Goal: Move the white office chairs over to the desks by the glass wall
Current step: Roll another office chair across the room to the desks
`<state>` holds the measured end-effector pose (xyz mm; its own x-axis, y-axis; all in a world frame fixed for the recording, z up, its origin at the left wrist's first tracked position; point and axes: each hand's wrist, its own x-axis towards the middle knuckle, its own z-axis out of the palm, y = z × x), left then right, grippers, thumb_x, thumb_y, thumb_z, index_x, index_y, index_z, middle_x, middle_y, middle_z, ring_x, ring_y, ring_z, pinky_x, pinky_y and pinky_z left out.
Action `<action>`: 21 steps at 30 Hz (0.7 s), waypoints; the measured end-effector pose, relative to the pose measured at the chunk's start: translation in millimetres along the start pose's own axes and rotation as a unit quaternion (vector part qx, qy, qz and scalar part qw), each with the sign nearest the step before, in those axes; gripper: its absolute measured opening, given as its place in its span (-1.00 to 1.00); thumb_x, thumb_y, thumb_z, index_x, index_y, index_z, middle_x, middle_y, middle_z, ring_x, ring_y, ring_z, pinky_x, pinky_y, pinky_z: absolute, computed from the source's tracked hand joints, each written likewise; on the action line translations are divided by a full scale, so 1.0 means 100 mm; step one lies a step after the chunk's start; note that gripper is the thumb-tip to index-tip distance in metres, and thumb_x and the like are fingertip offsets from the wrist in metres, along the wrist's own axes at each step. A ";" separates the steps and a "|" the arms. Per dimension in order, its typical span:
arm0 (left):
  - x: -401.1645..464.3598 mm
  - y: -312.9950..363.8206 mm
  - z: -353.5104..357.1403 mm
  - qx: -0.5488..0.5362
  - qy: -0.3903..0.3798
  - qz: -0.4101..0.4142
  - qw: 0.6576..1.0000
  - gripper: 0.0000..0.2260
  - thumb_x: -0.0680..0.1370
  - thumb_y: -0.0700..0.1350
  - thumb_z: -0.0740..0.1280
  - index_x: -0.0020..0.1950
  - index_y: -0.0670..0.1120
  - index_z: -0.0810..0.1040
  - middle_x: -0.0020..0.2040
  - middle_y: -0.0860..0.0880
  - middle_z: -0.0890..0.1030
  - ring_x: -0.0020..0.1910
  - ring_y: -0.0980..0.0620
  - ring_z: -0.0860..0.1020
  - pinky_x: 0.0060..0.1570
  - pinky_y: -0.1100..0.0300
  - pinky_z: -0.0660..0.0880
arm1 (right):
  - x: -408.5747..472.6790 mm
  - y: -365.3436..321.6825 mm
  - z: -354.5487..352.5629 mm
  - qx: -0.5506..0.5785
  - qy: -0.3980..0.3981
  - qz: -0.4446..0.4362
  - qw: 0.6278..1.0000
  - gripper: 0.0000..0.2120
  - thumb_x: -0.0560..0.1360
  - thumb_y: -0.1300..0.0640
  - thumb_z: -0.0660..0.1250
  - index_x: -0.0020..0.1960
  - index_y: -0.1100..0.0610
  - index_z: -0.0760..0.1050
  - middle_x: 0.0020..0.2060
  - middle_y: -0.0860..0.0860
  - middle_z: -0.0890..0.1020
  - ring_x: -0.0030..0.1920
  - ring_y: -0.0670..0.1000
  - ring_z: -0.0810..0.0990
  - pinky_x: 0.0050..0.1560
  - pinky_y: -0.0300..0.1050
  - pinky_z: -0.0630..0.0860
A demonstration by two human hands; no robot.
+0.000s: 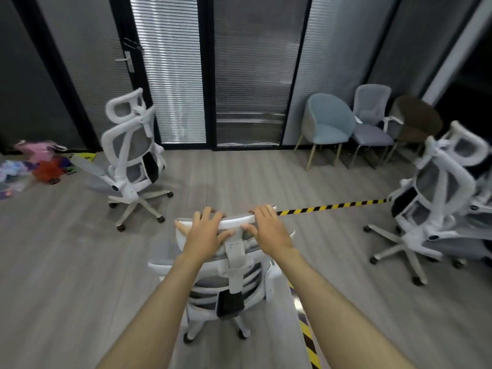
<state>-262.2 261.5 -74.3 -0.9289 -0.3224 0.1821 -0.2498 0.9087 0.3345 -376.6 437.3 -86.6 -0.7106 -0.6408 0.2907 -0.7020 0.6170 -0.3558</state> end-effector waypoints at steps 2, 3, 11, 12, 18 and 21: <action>0.04 0.42 0.13 0.008 -0.003 0.026 1.000 -0.61 0.59 0.26 0.25 0.30 0.05 0.47 0.30 0.01 0.39 0.16 -0.06 0.35 0.24 0.00 0.21 | -0.22 0.35 -0.18 -0.012 0.015 0.023 1.000 -0.44 0.57 -0.34 0.05 0.28 0.07 0.44 0.17 -0.03 0.49 0.27 0.04 0.40 0.17 0.00 0.49; 0.06 0.62 0.18 0.016 -0.009 0.038 0.999 -0.61 0.60 0.26 0.24 0.31 0.06 0.46 0.30 0.02 0.39 0.18 -0.05 0.36 0.21 0.02 0.13 | -0.32 0.53 -0.25 -0.012 0.021 0.038 0.999 -0.42 0.56 -0.37 0.03 0.30 0.04 0.43 0.19 -0.05 0.48 0.29 0.03 0.39 0.17 0.01 0.50; 0.33 2.06 0.80 -0.026 -0.059 0.161 0.985 -0.58 0.58 0.26 0.28 0.34 0.07 0.45 0.29 0.02 0.40 0.17 -0.04 0.35 0.17 0.06 0.35 | -1.27 1.65 -1.00 -0.050 0.115 0.146 0.981 -0.55 0.58 -0.35 0.15 0.30 -0.08 0.40 0.18 -0.17 0.43 0.26 -0.08 0.40 0.06 -0.10 0.52; 0.37 2.23 0.89 -0.029 -0.063 0.177 0.982 -0.59 0.58 0.25 0.29 0.33 0.07 0.46 0.29 0.02 0.40 0.19 -0.04 0.35 0.17 0.06 0.36 | -1.38 1.74 -1.09 -0.060 0.130 0.164 0.976 -0.54 0.57 -0.36 0.17 0.29 -0.08 0.42 0.18 -0.18 0.44 0.27 -0.09 0.40 0.09 -0.12 0.48; 0.58 3.31 1.38 -0.061 -0.081 0.285 0.953 -0.57 0.56 0.27 0.29 0.29 0.03 0.50 0.26 -0.01 0.42 0.21 -0.06 0.36 0.11 0.09 0.40 | -1.98 2.44 -1.54 -0.134 0.185 0.256 0.939 -0.46 0.53 -0.44 0.13 0.23 -0.05 0.46 0.17 -0.14 0.47 0.33 -0.04 0.39 0.35 0.04 0.36; 0.66 3.84 1.61 -0.058 -0.071 0.345 0.934 -0.59 0.56 0.28 0.27 0.23 0.02 0.52 0.18 0.01 0.47 0.10 -0.04 0.39 -0.03 0.16 0.36 | -2.29 2.83 -1.80 -0.167 0.190 0.289 0.923 -0.46 0.53 -0.44 0.16 0.23 -0.05 0.48 0.15 -0.12 0.50 0.29 -0.01 0.43 0.37 0.06 0.35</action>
<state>-463.3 632.0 -83.1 -0.8868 0.3756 0.2693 0.4457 0.8492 0.2832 -421.3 840.5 -93.6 -0.8921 0.0073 0.4517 -0.1306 0.9530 -0.2734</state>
